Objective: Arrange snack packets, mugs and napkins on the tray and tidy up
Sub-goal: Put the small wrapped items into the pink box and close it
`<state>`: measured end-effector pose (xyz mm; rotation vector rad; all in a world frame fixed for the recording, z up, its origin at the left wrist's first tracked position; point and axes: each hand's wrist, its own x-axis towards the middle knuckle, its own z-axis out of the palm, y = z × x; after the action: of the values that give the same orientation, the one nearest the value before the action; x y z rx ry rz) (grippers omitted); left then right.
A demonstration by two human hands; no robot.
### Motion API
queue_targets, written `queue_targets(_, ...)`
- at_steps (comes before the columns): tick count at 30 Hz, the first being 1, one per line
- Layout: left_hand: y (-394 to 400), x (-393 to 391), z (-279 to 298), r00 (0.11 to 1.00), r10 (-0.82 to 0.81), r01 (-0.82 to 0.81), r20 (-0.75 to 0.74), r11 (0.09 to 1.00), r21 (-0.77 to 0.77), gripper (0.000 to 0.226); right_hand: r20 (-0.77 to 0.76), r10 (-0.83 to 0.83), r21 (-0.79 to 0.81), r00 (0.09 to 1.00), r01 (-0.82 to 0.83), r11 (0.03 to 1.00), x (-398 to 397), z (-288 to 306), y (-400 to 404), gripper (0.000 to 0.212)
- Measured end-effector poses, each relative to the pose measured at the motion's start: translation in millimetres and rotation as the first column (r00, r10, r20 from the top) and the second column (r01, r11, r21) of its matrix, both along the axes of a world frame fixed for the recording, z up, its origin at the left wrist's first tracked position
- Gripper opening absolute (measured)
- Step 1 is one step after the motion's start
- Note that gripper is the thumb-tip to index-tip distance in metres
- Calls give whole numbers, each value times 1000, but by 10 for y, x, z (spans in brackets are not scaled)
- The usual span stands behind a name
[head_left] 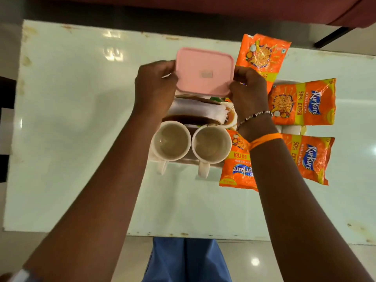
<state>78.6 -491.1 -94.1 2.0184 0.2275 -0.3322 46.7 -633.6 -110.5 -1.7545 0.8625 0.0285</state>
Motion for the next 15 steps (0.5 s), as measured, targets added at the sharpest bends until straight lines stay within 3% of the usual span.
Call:
queue_targets(4,-42,209,-184,996,-82,80,19,995,66,33,-11,20,-39,1000,-20,999,209,-171,-32,42)
queue_targets(9,-15,236,-377,981,-139,159,-132,976,151,36,-114,137,-75,984,-146,986,205,-405,-9,41)
queue_targets(15,38,204,-499,964,-204,231,-170,960,159,38,-164,137,-143,977,-161,977,147,-507,3,45)
